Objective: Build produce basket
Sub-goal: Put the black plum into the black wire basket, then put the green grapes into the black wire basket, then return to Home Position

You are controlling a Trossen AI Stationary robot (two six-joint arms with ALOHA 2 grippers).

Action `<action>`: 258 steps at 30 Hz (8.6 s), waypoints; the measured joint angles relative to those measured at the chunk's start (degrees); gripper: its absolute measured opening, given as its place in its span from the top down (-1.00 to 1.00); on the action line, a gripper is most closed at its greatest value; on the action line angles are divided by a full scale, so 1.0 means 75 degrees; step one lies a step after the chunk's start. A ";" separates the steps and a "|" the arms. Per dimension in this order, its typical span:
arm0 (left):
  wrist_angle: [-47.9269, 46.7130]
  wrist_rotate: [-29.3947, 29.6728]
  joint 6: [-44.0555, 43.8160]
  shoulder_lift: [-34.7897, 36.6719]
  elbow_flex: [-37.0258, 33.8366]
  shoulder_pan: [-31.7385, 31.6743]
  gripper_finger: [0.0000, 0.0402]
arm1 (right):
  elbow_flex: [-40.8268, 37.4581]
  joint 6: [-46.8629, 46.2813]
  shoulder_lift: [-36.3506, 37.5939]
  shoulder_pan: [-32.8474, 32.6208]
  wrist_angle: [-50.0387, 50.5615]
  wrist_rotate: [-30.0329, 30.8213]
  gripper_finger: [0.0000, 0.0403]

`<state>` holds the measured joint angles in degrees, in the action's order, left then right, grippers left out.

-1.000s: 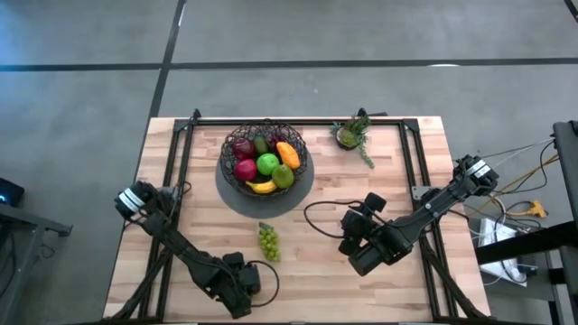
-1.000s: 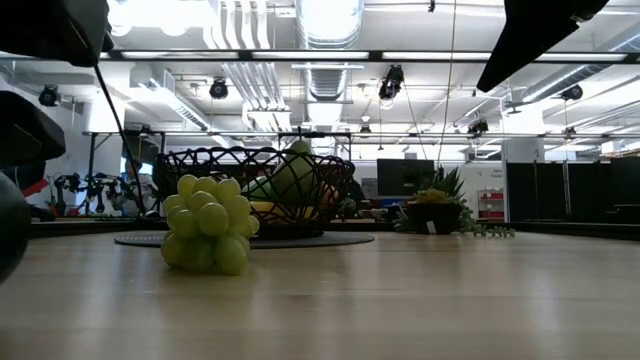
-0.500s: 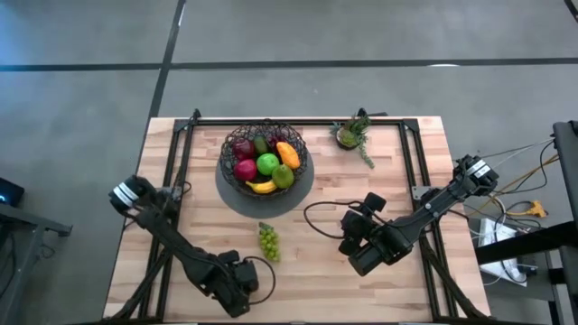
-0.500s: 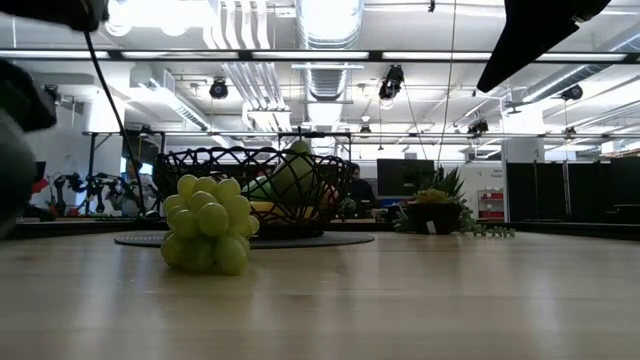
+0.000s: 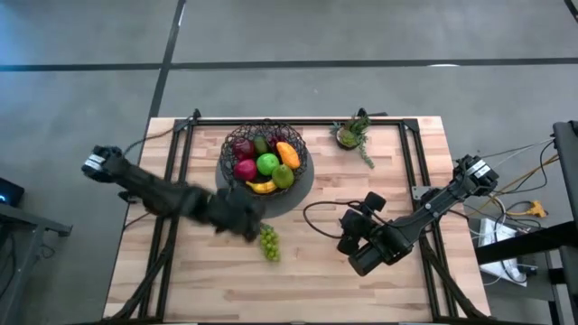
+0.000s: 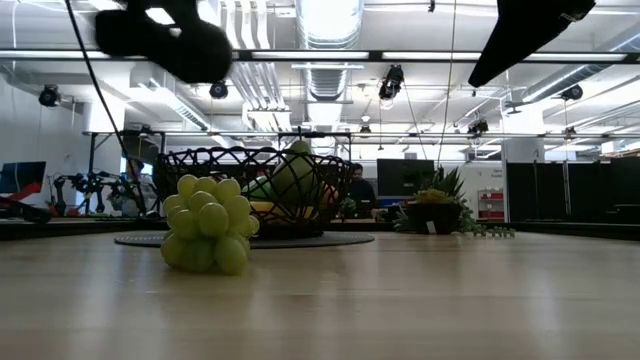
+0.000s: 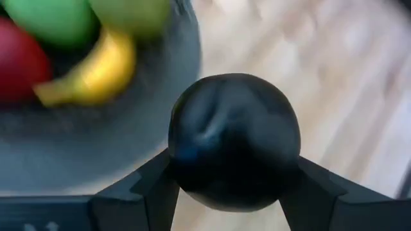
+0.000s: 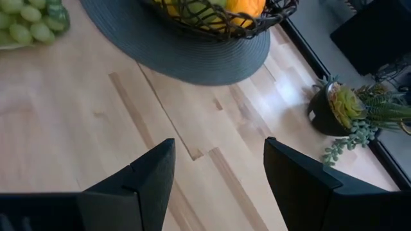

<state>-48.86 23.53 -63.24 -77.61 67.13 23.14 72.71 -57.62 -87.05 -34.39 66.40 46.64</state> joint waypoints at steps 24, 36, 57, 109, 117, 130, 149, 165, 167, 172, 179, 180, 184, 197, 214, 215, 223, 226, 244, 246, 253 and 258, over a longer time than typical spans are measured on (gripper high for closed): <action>0.0099 -0.2465 0.3107 -0.1355 -0.0117 -0.4441 -0.07 | 0.0000 -0.0324 0.0000 -0.0032 -0.0275 0.0129 -0.10; -0.0213 -0.2497 0.3302 -0.1453 -0.0072 -0.4597 -0.60 | 0.0000 -0.0301 0.0000 -0.0032 -0.0302 0.0129 -0.10; -0.0146 -0.2362 -0.1340 0.0146 -0.0159 -0.0806 -0.63 | -0.0025 -0.0377 -0.0003 -0.0032 -0.0380 0.0208 -0.10; 0.3161 -0.0329 -0.1230 -0.1607 -0.0788 -0.0983 0.96 | -0.0015 -0.0543 -0.0003 -0.0029 -0.0928 0.0526 -0.10; 0.3203 -0.0119 -0.0106 -0.0400 -0.0333 -0.0979 0.96 | -0.0015 -0.0439 -0.0003 -0.0029 -0.0946 0.0528 -0.10; 0.3224 0.2125 0.1662 0.1385 -0.0434 -0.2211 0.96 | -0.0032 -0.0426 -0.0006 -0.0029 -0.0955 0.0578 -0.10; 0.3391 0.2340 0.2503 0.0762 -0.1416 -0.5166 0.96 | -0.0032 -0.0539 -0.0006 -0.0029 -0.1006 0.0540 -0.10; 0.4477 0.2331 0.2484 0.0118 -0.2227 -0.5208 0.96 | -0.0029 -0.0511 -0.0006 -0.0026 -0.1042 0.0526 -0.10; 0.4387 0.2292 0.2486 0.0118 -0.2258 -0.5208 0.96 | -0.0029 -0.0493 -0.0006 -0.0023 -0.1044 0.0529 -0.10; 0.4323 0.2041 0.2650 0.0130 -0.2242 -0.5237 0.94 | -0.0029 -0.0418 -0.0006 -0.0023 -0.1052 0.0529 -0.10; 0.3621 0.1991 0.2931 0.0589 -0.2148 -0.5406 0.61 | -0.0029 -0.0421 -0.0006 -0.0026 -0.1071 0.0526 -0.10; 0.3457 0.1995 0.2904 0.0676 -0.2148 -0.5446 0.54 | -0.0029 -0.0424 -0.0006 -0.0026 -0.1068 0.0526 -0.10; 0.2703 0.1995 0.2903 0.1082 -0.2152 -0.5529 0.25 | -0.0025 -0.0424 -0.0006 -0.0026 -0.1069 0.0455 -0.10; 0.1964 0.1055 0.2894 0.3322 -0.2171 -0.5409 0.00 | 0.0760 0.1443 0.0208 -0.0032 -0.1106 -0.1448 -0.10; 0.2396 0.0998 0.2276 0.3799 -0.2355 -0.2938 0.04 | -0.2570 0.1625 0.4750 0.0383 -0.1883 -0.2856 0.81; 0.2548 0.0992 0.2278 0.3667 -0.2353 -0.2758 0.04 | -0.2966 0.1544 0.5104 0.0436 -0.2246 -0.2995 0.88; 0.3691 0.0959 0.2279 0.2478 -0.2169 -0.1520 0.04 | -0.5218 0.1607 0.7069 0.0942 -0.4896 -0.3311 0.96; 0.3682 0.0947 0.2250 0.2036 -0.2065 -0.1325 0.04 | -0.5606 0.1628 0.7654 0.1123 -0.4974 -0.3304 0.96; 0.3720 0.0812 0.1483 0.1224 -0.1655 -0.1280 0.04 | -0.7139 0.2319 1.1600 0.1586 -0.5298 -0.3237 0.96; 0.3770 0.0811 0.1481 0.1227 -0.1635 -0.1280 0.04 | -0.7320 0.2390 1.1516 0.1618 -0.5611 -0.3440 0.96; 0.4235 0.0799 0.1484 0.1234 -0.1635 -0.1280 0.04 | -0.8473 0.2955 1.1419 0.1745 -0.8167 -0.3699 0.96; 0.4289 0.0700 0.1483 0.1234 -0.1635 -0.1280 0.04 | -0.9153 0.3282 1.1546 0.2125 -0.9461 -0.3944 0.96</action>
<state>-16.69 28.78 -52.12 -68.36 54.87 13.54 4.06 -33.00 -0.45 -18.46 -4.55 17.06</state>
